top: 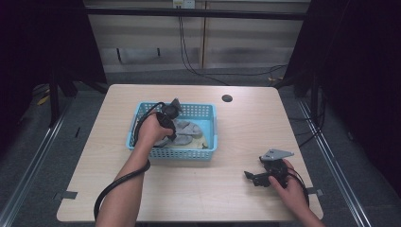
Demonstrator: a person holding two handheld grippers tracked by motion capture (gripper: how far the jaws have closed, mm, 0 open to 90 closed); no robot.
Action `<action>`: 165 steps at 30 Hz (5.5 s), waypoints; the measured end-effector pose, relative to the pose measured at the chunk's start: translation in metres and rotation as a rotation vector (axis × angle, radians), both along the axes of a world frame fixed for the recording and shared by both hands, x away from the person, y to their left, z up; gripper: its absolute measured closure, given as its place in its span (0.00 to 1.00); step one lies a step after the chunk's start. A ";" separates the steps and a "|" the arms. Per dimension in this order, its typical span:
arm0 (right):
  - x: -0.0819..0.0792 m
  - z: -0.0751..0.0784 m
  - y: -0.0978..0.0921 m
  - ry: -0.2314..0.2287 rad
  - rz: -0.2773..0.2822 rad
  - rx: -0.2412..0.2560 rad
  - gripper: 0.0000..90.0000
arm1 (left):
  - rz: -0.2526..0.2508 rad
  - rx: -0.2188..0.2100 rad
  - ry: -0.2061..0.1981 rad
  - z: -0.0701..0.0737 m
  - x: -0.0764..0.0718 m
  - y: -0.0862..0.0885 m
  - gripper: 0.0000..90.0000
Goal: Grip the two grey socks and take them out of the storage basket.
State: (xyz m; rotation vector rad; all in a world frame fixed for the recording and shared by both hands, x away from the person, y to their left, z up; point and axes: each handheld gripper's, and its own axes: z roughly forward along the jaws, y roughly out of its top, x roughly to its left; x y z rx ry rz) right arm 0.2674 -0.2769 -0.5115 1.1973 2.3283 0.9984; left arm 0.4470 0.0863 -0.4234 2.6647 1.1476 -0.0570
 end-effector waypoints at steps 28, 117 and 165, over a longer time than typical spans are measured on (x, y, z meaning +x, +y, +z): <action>0.000 0.000 0.000 0.000 0.000 0.000 0.12 | 0.026 0.037 0.031 -0.033 0.000 -0.004 0.89; 0.000 0.000 0.000 -0.002 -0.001 0.001 0.12 | 0.063 0.004 0.006 0.107 -0.023 0.055 1.00; 0.000 0.000 0.000 -0.003 -0.001 0.001 0.12 | 0.097 -0.022 -0.029 0.120 -0.080 0.137 1.00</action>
